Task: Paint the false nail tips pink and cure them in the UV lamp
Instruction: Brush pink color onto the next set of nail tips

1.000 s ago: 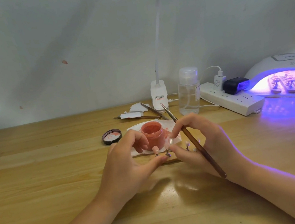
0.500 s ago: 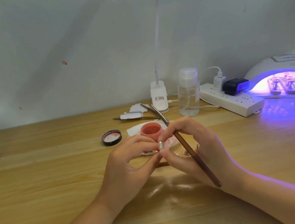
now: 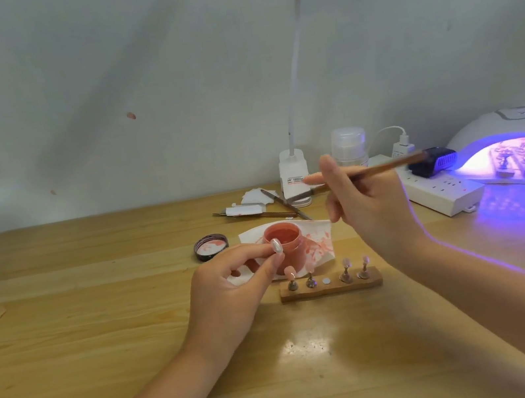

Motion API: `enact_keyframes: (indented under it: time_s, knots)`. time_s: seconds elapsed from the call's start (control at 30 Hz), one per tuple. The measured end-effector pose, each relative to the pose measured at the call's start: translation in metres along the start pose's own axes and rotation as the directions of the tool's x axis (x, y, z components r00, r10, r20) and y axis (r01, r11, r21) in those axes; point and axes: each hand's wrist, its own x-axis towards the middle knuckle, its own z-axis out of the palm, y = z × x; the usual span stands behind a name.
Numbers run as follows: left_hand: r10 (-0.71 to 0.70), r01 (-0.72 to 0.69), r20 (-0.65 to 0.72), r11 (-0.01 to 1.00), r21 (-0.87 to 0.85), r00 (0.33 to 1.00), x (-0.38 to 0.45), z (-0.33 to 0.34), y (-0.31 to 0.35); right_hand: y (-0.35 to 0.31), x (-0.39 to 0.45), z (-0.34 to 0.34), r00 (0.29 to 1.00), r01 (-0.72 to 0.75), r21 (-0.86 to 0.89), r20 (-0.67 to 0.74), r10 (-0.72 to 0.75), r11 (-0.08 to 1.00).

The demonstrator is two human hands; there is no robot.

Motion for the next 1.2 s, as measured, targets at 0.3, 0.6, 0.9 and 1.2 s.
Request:
enact_keyframes:
  time_s: [0.3,0.6,0.9,1.2]
  knots:
    - [-0.028,0.028,-0.014,1.0,-0.013,1.0,0.001,0.0,0.0,0.009,0.034,0.016,0.971,0.004,-0.441,0.215,0.102,0.897]
    - [-0.025,0.025,-0.005,1.0,0.001,1.0,0.001,-0.001,0.0,0.011,0.033,0.035,0.945,0.176,-0.566,0.325,0.022,0.805]
    - [-0.038,0.038,-0.024,0.999,0.005,0.999,0.002,0.0,0.0,0.01,0.047,0.011,0.988,-0.055,-0.246,0.124,0.088,0.968]
    - [-0.061,0.061,-0.017,0.998,0.003,0.998,0.002,0.0,0.002,0.019,0.041,0.003,0.971,-0.186,-0.134,0.127,0.203,0.973]
